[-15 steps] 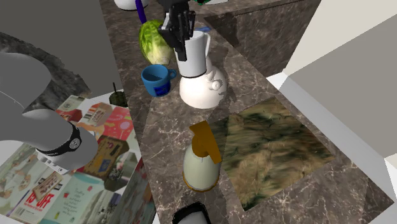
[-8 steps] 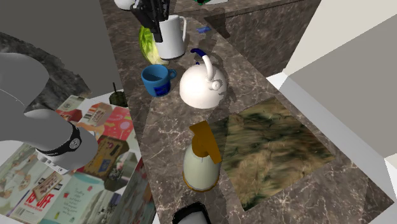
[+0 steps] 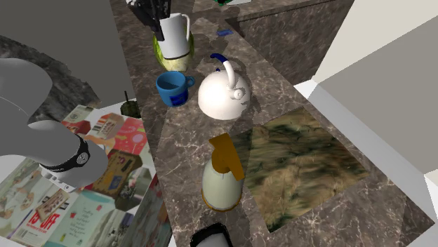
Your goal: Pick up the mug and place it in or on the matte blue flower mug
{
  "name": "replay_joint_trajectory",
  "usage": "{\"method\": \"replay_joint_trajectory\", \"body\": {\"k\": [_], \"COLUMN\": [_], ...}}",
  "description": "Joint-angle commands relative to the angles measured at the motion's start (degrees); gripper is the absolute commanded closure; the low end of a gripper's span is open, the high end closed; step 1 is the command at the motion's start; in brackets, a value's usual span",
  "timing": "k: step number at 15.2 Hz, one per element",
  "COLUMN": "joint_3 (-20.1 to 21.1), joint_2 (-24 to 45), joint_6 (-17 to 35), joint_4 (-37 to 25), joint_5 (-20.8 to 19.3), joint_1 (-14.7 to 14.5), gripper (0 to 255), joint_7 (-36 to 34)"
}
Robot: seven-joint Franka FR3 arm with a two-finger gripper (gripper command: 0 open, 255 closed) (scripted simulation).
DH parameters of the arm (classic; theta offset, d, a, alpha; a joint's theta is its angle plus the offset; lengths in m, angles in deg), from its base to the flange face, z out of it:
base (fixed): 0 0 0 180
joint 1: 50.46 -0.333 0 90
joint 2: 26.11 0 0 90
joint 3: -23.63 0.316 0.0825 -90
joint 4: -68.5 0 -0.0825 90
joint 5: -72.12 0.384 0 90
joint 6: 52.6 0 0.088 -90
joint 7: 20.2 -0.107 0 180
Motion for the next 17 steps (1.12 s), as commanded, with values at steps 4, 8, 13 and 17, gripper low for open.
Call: {"method": "replay_joint_trajectory", "body": {"k": [4,8,13,17], "joint_3": [1.05,1.96,3.23,3.74], "joint_2": [0.20,0.55,1.33,1.72], "joint_6": [3.61,6.68,10.62,12.10], "joint_4": [3.39,6.12,9.30,10.41], "joint_5": [0.57,1.01,1.48,1.62], "joint_1": [-0.24,-0.38,-0.44,-0.43], "gripper": [255,255,255,255], "joint_7": [-0.56,-0.98,-1.60,-1.85]}}
